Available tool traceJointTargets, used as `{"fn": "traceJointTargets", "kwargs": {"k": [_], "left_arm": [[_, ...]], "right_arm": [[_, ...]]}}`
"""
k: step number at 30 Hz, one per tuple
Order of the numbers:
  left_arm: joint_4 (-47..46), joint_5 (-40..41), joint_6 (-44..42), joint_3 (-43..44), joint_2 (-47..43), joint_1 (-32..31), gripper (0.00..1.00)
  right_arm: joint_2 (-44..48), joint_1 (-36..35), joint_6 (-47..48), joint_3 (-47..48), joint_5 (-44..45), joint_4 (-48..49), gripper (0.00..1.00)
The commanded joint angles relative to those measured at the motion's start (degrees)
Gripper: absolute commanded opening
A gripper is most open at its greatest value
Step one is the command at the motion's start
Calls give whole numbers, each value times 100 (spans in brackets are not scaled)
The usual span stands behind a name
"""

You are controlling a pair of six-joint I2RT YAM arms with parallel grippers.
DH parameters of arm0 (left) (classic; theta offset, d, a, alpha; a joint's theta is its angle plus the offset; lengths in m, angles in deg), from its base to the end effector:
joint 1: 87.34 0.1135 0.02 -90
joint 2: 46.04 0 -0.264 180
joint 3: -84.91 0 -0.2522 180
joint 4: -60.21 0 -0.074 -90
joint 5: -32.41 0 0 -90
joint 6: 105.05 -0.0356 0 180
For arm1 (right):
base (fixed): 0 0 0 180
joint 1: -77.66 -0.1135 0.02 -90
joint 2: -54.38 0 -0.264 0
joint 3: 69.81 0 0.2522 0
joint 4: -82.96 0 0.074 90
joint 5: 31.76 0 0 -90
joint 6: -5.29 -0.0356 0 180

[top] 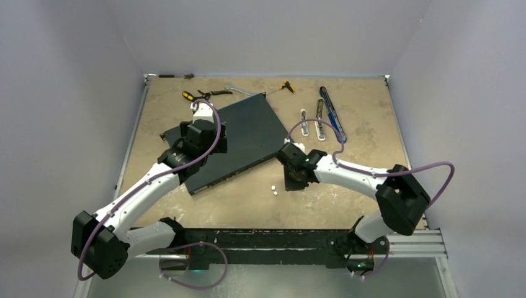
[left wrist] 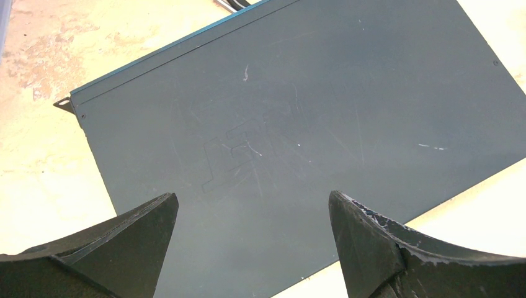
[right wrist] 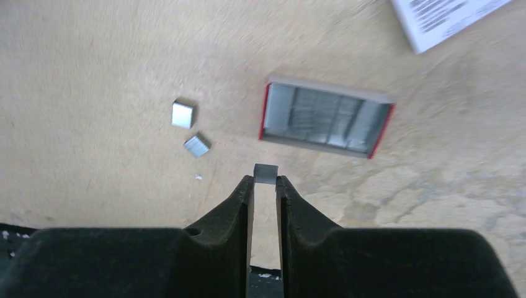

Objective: Unload the staples from the stapler
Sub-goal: Pick up the staple from the center of the board, then place the staple in the staple box.

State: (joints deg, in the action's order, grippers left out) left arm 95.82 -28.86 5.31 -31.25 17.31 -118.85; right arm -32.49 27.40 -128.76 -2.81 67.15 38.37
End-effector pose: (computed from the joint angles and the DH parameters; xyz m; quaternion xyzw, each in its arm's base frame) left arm 0.2134 -0.1108 0.2911 -0.0303 0.8668 0.0028 0.4978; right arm 0.1895 0.2193 0.1929 -0.0355 0.9718 0.1101 0.2054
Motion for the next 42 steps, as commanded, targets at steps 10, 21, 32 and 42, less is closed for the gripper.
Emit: {"fn": "traceJointTargets", "kwargs": {"k": [10,21,32,42], "left_arm": [[-194,-43,-50,61,-79,55,90],[-193,-43,-50,63,-78,64,90],[-192,-43,-58,62,-72,71,90],[-197,-52,-58,58,-61,88,90]], "right_arm": [[-31,611,535,95,529,-172,21],[-127,710,634,179,662,-159,21],[-198,708,739,206,464,-20,22],[-237,710,742,238,472,33,22]]}}
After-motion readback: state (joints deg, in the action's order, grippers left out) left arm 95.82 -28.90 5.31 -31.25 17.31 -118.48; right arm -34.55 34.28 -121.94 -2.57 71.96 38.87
